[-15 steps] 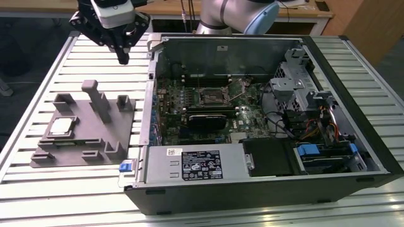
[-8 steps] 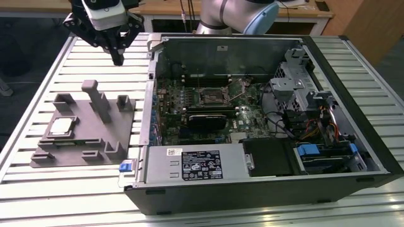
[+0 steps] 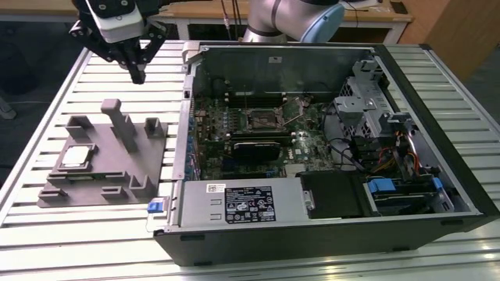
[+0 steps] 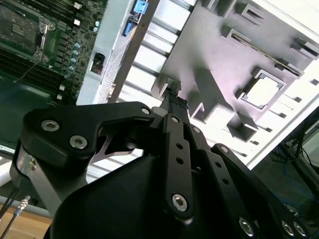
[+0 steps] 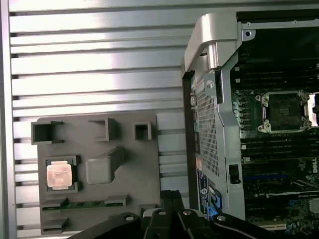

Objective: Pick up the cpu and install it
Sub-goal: 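Reach for the cpu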

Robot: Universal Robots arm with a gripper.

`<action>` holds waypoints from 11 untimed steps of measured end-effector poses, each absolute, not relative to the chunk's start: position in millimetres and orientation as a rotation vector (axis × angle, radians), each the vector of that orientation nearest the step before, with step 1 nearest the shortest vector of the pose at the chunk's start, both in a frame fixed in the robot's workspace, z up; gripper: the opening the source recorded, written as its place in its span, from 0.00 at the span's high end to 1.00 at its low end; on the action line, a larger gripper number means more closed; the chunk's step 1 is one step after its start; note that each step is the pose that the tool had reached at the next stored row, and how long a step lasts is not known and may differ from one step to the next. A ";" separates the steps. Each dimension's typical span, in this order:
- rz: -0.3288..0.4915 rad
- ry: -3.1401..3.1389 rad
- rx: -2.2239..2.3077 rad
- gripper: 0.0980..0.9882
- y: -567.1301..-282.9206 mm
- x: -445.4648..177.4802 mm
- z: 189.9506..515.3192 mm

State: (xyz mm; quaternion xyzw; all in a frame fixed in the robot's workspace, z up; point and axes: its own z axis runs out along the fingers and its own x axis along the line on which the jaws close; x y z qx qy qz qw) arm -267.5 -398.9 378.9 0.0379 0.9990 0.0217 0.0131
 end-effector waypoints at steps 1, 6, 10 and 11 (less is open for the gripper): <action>0.068 3.112 0.118 0.99 -398.9 -269.3 377.9; 0.068 3.113 0.118 0.99 -398.9 -278.6 373.2; 0.068 3.112 0.118 0.99 -398.9 -287.0 369.6; 0.068 3.112 0.118 0.99 -398.9 -289.1 368.7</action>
